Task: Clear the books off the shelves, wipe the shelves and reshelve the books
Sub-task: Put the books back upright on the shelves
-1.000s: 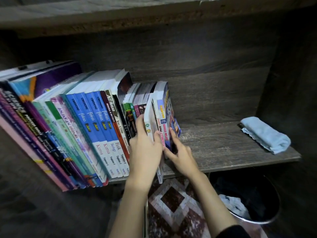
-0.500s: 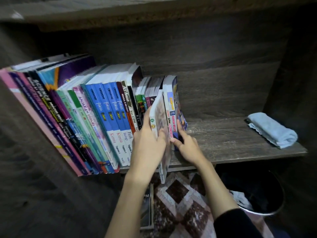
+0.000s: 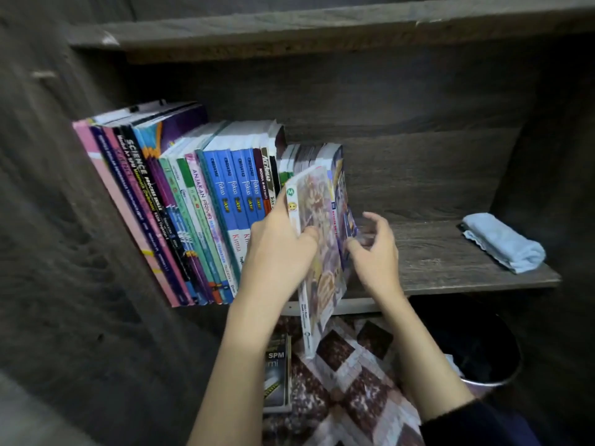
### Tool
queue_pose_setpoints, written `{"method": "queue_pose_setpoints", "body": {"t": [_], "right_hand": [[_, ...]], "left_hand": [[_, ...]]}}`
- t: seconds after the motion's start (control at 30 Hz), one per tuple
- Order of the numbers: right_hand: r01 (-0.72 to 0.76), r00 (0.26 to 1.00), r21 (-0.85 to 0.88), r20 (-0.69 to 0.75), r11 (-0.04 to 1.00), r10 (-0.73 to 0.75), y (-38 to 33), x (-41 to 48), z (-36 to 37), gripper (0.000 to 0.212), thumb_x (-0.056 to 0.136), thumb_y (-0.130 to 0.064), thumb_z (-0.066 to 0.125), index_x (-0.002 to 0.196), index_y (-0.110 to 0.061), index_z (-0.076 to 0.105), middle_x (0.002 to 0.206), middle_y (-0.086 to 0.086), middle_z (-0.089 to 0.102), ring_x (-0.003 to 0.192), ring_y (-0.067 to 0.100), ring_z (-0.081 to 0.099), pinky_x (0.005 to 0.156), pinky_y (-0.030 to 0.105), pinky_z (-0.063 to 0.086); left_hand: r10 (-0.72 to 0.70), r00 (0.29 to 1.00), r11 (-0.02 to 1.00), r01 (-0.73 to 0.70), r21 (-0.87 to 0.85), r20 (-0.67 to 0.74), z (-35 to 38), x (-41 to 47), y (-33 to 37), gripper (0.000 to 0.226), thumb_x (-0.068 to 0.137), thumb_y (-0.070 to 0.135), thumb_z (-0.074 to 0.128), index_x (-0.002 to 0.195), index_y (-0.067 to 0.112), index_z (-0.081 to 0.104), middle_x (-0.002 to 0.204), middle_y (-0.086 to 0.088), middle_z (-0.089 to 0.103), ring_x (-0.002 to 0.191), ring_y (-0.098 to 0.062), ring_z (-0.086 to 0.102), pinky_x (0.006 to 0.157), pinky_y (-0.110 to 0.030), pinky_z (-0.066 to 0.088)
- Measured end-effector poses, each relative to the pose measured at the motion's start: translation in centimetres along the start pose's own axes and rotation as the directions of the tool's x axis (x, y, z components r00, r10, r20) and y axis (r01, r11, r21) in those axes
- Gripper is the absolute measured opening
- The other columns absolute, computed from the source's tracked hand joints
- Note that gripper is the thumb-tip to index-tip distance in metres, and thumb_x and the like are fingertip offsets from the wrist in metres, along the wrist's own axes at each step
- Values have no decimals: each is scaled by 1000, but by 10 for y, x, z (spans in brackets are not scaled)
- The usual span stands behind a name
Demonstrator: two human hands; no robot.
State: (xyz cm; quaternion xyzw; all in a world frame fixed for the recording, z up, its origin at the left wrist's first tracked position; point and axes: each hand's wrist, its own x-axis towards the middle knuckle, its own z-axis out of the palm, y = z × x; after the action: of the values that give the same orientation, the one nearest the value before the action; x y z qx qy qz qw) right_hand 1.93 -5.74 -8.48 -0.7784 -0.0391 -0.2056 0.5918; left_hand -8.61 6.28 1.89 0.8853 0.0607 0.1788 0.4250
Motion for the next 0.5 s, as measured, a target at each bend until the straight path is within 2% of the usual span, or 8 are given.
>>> {"method": "queue_pose_setpoints", "body": {"t": [0.07, 0.1, 0.17, 0.23, 0.3, 0.37, 0.43, 0.5], "right_hand": [[23, 1000, 48, 10, 999, -24, -20, -16, -7, 32, 83, -8, 64, 110, -22, 52, 108, 11, 56, 73, 9, 53, 70, 12, 43], [53, 998, 65, 21, 996, -54, -30, -24, -10, 26, 84, -13, 65, 105, -22, 52, 102, 10, 56, 69, 8, 50, 68, 15, 42], [126, 991, 95, 38, 987, -131, -49, -40, -14, 18, 85, -29, 65, 97, -24, 53, 94, 6, 56, 72, 11, 51, 71, 25, 43], [191, 979, 123, 46, 974, -197, -65, -54, -20, 18, 82, -42, 60, 91, -29, 52, 90, 5, 57, 73, 8, 52, 71, 22, 43], [234, 968, 149, 55, 961, -244, -72, -64, -27, 22, 81, -49, 58, 93, -32, 51, 92, 3, 58, 75, 4, 53, 71, 17, 43], [268, 956, 154, 77, 951, -282, -71, -71, -34, 29, 81, -55, 55, 101, -35, 50, 97, -3, 57, 84, 6, 56, 76, 25, 47], [284, 947, 153, 114, 947, -302, -66, -74, -41, 32, 81, -56, 53, 106, -38, 49, 104, -5, 56, 95, 9, 56, 83, 34, 49], [295, 934, 144, 165, 945, -317, -59, -76, -48, 35, 80, -58, 54, 110, -43, 46, 112, -5, 54, 104, 7, 54, 90, 34, 47]], "left_hand": [[-13, 1000, 1000, 12, -22, -2, -6, -4, 4, 26, 90, 17, 57, 115, 23, 52, 92, 6, 61, 63, 3, 51, 50, -9, 32], [-8, 1000, 999, 8, -35, -6, -9, -7, 8, 18, 90, 16, 57, 104, 26, 52, 89, 7, 60, 65, 2, 51, 52, -11, 32], [-3, 1000, 997, 1, -74, -20, -13, -12, 13, 19, 89, 15, 57, 87, 32, 48, 86, 8, 59, 71, -5, 55, 59, -19, 39], [-10, 999, 994, 5, -108, -44, -16, -15, 17, 14, 89, 17, 58, 95, 29, 53, 94, 4, 62, 79, -12, 58, 71, -24, 41], [-3, 997, 993, -5, -120, -74, -15, -15, 22, 20, 90, 20, 58, 110, 22, 55, 101, 3, 61, 79, -10, 57, 68, -21, 40], [14, 995, 992, -26, -125, -100, -11, -15, 27, 27, 92, 20, 57, 118, 20, 53, 104, 2, 59, 75, -7, 54, 64, -17, 38], [11, 992, 988, -29, -149, -123, -6, -13, 30, 32, 92, 20, 57, 123, 19, 52, 111, -1, 60, 88, -15, 56, 74, -23, 40], [6, 990, 984, -31, -176, -143, 3, -9, 32, 34, 91, 21, 57, 125, 17, 53, 115, -5, 62, 103, -21, 58, 82, -26, 42]]}}
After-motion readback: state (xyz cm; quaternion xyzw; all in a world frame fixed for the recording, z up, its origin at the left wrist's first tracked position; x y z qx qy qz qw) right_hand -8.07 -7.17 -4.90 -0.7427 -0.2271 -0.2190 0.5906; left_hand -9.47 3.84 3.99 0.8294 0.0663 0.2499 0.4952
